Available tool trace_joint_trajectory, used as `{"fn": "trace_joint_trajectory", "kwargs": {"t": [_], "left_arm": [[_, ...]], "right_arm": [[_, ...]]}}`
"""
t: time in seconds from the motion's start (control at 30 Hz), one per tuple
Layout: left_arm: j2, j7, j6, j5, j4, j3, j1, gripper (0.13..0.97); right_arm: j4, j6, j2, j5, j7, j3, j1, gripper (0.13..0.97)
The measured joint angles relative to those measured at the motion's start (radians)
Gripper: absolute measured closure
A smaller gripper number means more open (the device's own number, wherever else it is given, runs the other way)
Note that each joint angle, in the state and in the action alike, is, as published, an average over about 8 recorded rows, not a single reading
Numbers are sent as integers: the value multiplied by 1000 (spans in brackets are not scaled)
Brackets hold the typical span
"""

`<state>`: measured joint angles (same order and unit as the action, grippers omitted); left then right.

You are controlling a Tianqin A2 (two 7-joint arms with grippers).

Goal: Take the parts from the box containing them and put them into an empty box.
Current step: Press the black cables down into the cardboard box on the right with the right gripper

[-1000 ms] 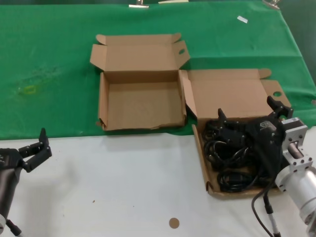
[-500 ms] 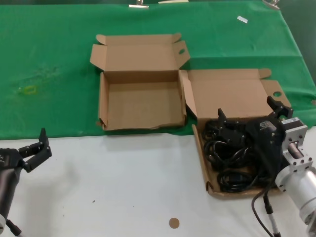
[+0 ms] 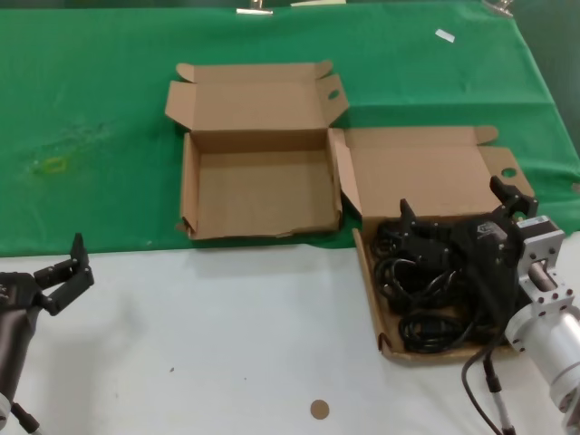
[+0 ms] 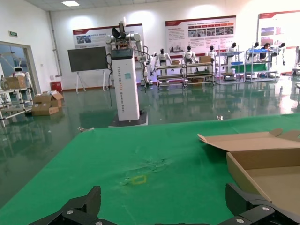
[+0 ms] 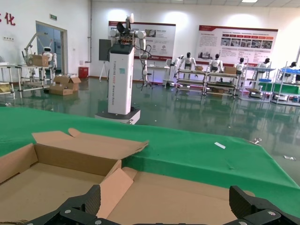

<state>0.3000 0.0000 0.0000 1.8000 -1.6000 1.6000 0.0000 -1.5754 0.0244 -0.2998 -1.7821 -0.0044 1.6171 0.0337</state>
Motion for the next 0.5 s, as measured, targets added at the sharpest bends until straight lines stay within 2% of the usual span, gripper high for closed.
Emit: {"fn": "trace_joint_trajectory", "kwargs": {"t": [0.37, 0.5], "left_arm": [[0, 0, 0, 0, 0, 0, 0, 230], [0, 0, 0, 0, 0, 0, 0, 308]], "right_arm": [[-1, -20, -6, -5, 2, 18, 3, 129], [-7, -49, -24, -21, 3, 49, 3, 129]]}}
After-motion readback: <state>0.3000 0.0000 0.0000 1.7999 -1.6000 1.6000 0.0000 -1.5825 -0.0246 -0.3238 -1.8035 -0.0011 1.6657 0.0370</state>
